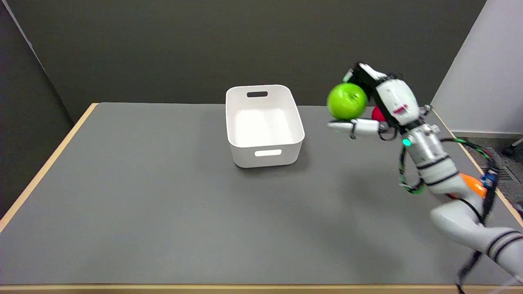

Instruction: Place the green apple into the white box.

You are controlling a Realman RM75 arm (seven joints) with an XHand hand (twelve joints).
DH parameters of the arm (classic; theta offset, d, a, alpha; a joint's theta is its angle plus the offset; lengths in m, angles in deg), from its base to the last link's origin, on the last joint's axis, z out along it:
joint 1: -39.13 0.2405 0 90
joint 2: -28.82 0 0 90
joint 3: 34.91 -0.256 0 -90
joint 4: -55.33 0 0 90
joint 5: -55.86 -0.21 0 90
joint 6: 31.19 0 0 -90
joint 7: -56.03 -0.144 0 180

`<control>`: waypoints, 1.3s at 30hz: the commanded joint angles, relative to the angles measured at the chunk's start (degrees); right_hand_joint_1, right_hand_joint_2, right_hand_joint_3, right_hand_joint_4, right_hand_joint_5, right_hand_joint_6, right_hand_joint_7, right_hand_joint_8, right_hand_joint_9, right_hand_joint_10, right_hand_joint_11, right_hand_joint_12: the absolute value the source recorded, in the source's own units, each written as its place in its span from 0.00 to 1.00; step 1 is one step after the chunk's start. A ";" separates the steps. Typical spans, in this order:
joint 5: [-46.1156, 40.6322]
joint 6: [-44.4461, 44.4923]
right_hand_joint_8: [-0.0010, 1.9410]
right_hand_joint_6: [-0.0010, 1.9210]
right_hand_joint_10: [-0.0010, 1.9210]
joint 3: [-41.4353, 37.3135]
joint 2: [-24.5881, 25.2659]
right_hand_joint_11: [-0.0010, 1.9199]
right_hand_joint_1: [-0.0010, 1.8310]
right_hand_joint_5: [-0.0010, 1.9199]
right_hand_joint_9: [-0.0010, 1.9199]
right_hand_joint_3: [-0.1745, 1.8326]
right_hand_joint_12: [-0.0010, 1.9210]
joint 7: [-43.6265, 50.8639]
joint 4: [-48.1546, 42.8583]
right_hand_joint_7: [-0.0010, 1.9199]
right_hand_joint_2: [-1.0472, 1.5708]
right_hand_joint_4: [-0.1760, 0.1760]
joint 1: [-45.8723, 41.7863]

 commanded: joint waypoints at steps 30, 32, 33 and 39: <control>2.38 -32.50 0.85 0.84 0.97 29.10 23.34 0.29 0.63 0.30 0.45 0.23 1.00 5.25 42.03 0.33 0.86 0.00 45.77; 2.50 -32.28 0.84 0.83 0.97 28.71 22.89 0.29 0.63 0.30 0.45 0.23 1.00 5.29 40.79 0.33 0.86 0.00 44.75; 2.89 -32.34 0.84 0.83 0.97 28.04 22.36 0.29 0.63 0.30 0.45 0.23 1.00 5.37 40.18 0.33 0.86 0.00 43.98; 1.35 -32.10 0.28 0.24 0.48 26.23 20.93 0.08 0.35 0.11 0.16 0.57 0.70 5.08 32.51 0.17 0.67 0.54 40.34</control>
